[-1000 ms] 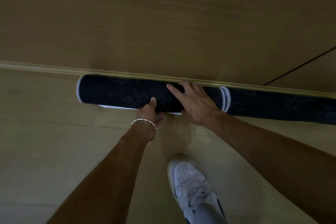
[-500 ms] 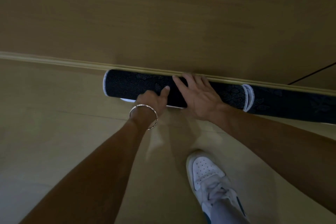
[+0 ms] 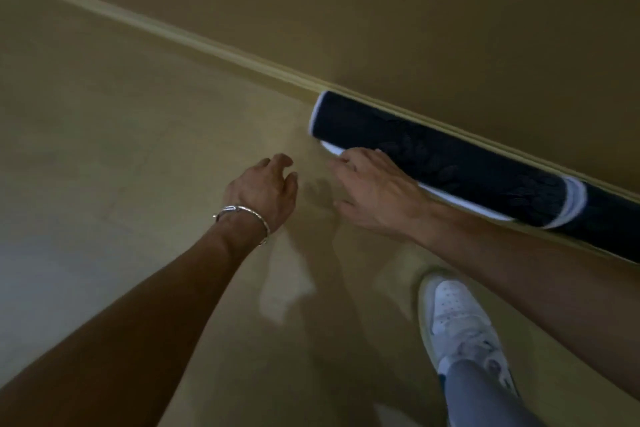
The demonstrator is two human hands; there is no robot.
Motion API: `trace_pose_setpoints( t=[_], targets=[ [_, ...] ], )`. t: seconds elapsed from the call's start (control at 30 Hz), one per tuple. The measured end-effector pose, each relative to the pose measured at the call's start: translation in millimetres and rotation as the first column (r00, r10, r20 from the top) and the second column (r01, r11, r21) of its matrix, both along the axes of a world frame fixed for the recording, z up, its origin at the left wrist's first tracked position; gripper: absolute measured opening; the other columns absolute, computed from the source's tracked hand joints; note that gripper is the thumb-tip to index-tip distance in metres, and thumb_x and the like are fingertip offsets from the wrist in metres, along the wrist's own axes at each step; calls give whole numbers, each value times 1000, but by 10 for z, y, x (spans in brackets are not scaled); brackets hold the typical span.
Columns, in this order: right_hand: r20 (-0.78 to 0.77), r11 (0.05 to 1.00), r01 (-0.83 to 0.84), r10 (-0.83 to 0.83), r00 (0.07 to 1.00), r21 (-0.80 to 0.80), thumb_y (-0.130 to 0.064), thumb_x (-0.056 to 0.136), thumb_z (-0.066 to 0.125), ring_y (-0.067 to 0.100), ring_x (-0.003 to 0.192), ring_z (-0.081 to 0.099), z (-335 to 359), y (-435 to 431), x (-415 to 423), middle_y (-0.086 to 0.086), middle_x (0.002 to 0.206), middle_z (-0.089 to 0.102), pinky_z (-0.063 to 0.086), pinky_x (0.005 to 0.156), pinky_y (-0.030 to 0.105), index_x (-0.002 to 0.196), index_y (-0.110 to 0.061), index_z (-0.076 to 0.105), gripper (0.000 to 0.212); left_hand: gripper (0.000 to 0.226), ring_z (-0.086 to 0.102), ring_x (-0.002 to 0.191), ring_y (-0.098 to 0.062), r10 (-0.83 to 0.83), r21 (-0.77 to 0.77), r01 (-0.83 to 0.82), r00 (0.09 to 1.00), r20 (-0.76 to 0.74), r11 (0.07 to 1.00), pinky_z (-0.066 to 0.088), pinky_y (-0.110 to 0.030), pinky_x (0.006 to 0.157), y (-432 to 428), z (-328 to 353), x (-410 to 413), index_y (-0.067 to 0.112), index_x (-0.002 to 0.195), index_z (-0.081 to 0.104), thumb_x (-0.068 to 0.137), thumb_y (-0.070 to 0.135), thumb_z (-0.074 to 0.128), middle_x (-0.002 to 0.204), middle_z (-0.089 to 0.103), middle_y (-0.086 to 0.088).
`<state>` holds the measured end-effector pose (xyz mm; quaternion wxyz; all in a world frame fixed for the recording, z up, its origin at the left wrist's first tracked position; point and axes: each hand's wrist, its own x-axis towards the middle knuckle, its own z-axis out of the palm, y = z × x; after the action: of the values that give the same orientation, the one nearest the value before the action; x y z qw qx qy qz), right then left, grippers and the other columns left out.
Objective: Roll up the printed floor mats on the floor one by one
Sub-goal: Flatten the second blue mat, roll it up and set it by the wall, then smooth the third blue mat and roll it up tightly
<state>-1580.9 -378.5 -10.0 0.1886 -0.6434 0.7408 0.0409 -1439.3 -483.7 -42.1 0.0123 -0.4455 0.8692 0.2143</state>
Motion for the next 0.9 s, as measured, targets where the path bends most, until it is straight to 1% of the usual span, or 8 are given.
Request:
trace_pose_setpoints(
  t=[0.13,0.23,0.4,0.47,0.53,0.67,0.8,0.9],
  targets=[
    [32,985,-171,171,985,-12,-35,93,49,27,119,43,158,-280,610,9,130,43,33,103,37,132,-14,46,45,34,58,106,-26,80,-45,-81,997,-21,996,47,-35,82,-138,25,752,25,127,48,96,36,41,115,61,-1],
    [29,951,-309,309,951,8,-32,93,46,26,119,43,292,-524,1188,8,130,42,35,102,37,135,-15,44,45,35,57,107,-26,117,-76,-119,993,-33,990,46,-35,83,-166,29,1386,24,128,47,95,36,41,116,61,-1],
    [-3,893,-450,450,893,-5,-29,91,48,27,122,42,516,-1002,2473,9,132,42,37,103,37,133,-16,46,44,38,57,109,-26,244,-110,-245,970,-25,963,48,-36,85,-191,185,2585,23,130,46,96,36,40,120,60,-3],
    [-5,879,-477,477,879,-17,-28,91,48,27,122,43,652,-1160,3023,8,131,42,37,103,39,133,-16,46,43,38,58,109,-25,306,-131,-307,952,-29,943,49,-36,85,-198,366,3120,23,131,46,96,37,40,121,60,-3],
    [-36,842,-538,537,843,-31,-28,91,48,28,122,43,837,-1307,3560,9,131,43,39,102,40,133,-16,47,44,38,58,108,-27,375,-159,-378,926,-48,912,49,-37,84,-231,612,3692,22,130,47,95,36,41,119,60,-4],
    [-120,757,-653,645,754,-34,-30,89,51,29,119,46,1379,-1484,4541,10,130,44,41,100,37,131,-15,48,44,36,59,106,-29,545,-194,-561,828,-134,805,47,-36,81,-258,1158,4848,22,129,48,95,34,44,118,61,-3],
    [-228,665,-746,730,644,22,-31,90,50,28,115,49,1942,-1501,5228,9,130,45,44,93,37,130,-15,48,43,38,56,109,-27,589,-194,-627,778,-219,755,41,-31,78,-165,1678,5629,19,132,47,96,29,45,121,59,-4],
    [-251,622,-783,760,600,12,-30,89,50,29,109,52,2088,-1591,5614,9,128,44,48,86,39,128,-14,50,42,39,54,111,-26,609,-207,-644,764,-211,736,45,-34,79,-201,1922,5925,21,133,45,96,32,44,125,56,-3]
  ],
)
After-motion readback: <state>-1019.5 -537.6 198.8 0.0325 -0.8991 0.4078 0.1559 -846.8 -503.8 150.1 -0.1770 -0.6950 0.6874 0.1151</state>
